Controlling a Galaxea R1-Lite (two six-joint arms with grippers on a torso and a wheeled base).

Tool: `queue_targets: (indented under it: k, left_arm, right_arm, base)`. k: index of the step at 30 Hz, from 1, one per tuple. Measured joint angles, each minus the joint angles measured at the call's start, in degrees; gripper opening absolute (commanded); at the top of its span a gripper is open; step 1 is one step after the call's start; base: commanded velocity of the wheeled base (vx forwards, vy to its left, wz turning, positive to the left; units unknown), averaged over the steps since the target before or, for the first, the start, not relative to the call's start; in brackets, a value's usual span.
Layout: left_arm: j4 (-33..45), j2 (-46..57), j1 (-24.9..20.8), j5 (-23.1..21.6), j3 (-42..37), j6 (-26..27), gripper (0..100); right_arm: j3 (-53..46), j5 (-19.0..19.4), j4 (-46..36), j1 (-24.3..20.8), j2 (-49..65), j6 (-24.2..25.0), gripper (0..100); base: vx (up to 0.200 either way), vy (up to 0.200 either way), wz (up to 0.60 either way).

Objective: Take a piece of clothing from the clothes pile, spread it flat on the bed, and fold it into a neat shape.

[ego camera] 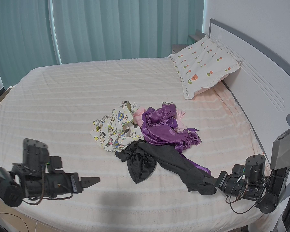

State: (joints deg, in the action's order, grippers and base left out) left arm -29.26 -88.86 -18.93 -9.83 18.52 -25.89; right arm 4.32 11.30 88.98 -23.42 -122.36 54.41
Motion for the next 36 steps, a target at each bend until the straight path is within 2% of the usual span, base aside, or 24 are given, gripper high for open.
queue_targets:
  k: [4,10,16,29,36]
  left_arm:
    - [-3.15,-10.36,-5.01,3.86,5.32,-6.67,100]
    - [-5.47,-24.67,-9.56,10.34,16.74,-11.52,100]
    - [-6.40,-35.93,-12.21,16.01,27.04,-15.65,100]
    - [-7.00,-48.54,-14.10,17.13,39.53,-16.23,100]
    - [-7.14,-52.89,-15.27,19.81,44.37,-15.82,100]
  right_arm:
    - [0.09,0.00,0.00,0.07,0.00,0.02,0]
    - [0.20,0.00,0.00,0.16,-0.07,0.02,0]
    - [0.32,-0.02,0.00,0.21,-0.18,0.00,0]
    - [0.54,-0.39,-0.02,0.22,-0.27,0.00,0]
    - [0.63,-0.41,0.00,0.27,-0.24,0.00,0]
  base:
    - [0.000,0.000,0.00]
    - [0.000,0.000,0.00]
    - [0.000,0.000,0.00]
    - [0.000,0.000,0.00]
    - [0.000,0.000,0.00]
